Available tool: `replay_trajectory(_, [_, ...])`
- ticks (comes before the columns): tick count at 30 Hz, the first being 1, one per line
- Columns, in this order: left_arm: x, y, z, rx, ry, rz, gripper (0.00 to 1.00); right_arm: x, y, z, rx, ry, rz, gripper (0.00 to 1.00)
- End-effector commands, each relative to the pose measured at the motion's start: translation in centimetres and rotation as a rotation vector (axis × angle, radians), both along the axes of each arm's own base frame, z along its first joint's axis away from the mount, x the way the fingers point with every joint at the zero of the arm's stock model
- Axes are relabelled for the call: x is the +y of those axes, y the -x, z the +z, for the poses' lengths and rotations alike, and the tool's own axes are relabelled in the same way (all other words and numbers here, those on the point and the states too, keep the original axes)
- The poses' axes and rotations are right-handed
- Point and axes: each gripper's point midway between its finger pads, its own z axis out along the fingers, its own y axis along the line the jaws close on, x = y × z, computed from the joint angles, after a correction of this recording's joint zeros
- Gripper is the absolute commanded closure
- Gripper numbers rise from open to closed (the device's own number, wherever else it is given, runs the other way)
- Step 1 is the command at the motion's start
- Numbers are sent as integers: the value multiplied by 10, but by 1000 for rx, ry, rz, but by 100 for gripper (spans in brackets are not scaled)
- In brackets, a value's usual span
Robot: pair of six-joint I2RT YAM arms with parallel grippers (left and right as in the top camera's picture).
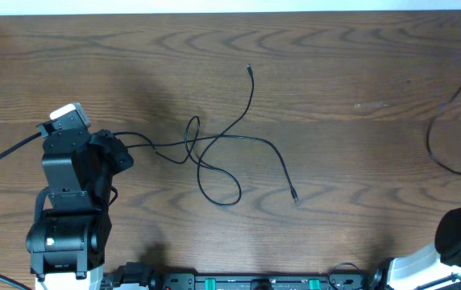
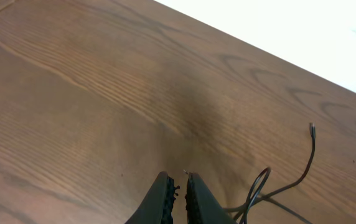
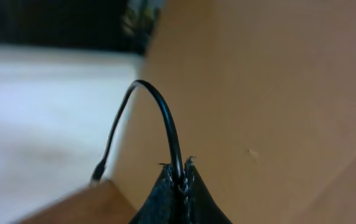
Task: Untangle cables
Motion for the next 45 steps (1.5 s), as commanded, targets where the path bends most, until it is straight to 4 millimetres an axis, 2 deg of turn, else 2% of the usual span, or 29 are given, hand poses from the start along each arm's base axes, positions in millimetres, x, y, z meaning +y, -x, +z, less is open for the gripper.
replay_trajectory(1, [4, 1, 9, -23, -15, 18, 92, -33, 17, -56, 18, -220, -22, 99])
replay_trajectory(5, [4, 1, 9, -22, -15, 18, 92, -47, 42, -152, 69, -520, -120, 99])
replay_trajectory(8, [4, 1, 9, -23, -15, 18, 92, -53, 60, -213, 121, -637, -209, 96])
replay_trajectory(10, [4, 1, 8, -20, -15, 18, 92, -55, 70, -257, 200, -680, -245, 69])
replay_trajectory(11, [4, 2, 8, -19, -16, 18, 92, -55, 74, -272, 228, -696, -257, 48])
replay_trajectory(12, [4, 2, 8, -16, -16, 18, 92, -54, 80, -291, 266, -716, -273, 32])
replay_trajectory(13, [4, 2, 7, -13, -16, 17, 92, -53, 84, -305, 296, -735, -283, 23])
replay_trajectory(14, [4, 3, 6, -10, -16, 17, 92, -50, 87, -315, 320, -755, -281, 22])
replay_trajectory(15, [4, 4, 5, -1, -16, 18, 92, -42, 84, -324, 339, -794, -250, 16])
replay_trajectory(17, [4, 5, 3, 6, -15, 18, 92, -29, 71, -321, 319, -836, -166, 7])
replay_trajectory(19, [4, 5, 3, 7, -15, 18, 92, -10, 57, -309, 294, -880, -63, 6])
replay_trajectory(22, [4, 5, 3, 7, -15, 17, 92, 41, 42, -301, 306, -1018, 139, 16])
replay_trajectory(24, [4, 5, 3, 6, -15, 18, 92, 72, 43, -309, 362, -1107, 210, 22])
replay_trajectory(25, [4, 5, 3, 6, -15, 18, 92, 90, 47, -318, 405, -1162, 214, 15])
replay_trajectory(27, [4, 5, 3, 6, -16, 17, 92, 113, 49, -337, 466, -1194, 212, 1])
replay_trajectory(29, [4, 5, 3, 6, -16, 18, 92, 112, 45, -346, 470, -1139, 191, 1])
replay_trajectory(32, [4, 5, 3, 6, -16, 18, 92, 97, 38, -352, 412, -1043, 108, 2])
replay_trajectory(34, [4, 5, 3, 6, -16, 18, 92, 88, 36, -354, 369, -1016, 68, 14])
replay_trajectory(35, [4, 5, 3, 6, -16, 18, 92, 85, 38, -357, 354, -1017, 52, 16])
replay_trajectory(39, [4, 5, 3, 6, -16, 18, 92, 75, 50, -373, 308, -1029, -56, 14])
replay_trajectory(40, [4, 5, 3, 6, -16, 18, 92, 71, 53, -383, 295, -1025, -64, 14])
replay_trajectory(45, [4, 5, 3, 6, -16, 18, 92, 77, 46, -405, 277, -1060, -12, 22])
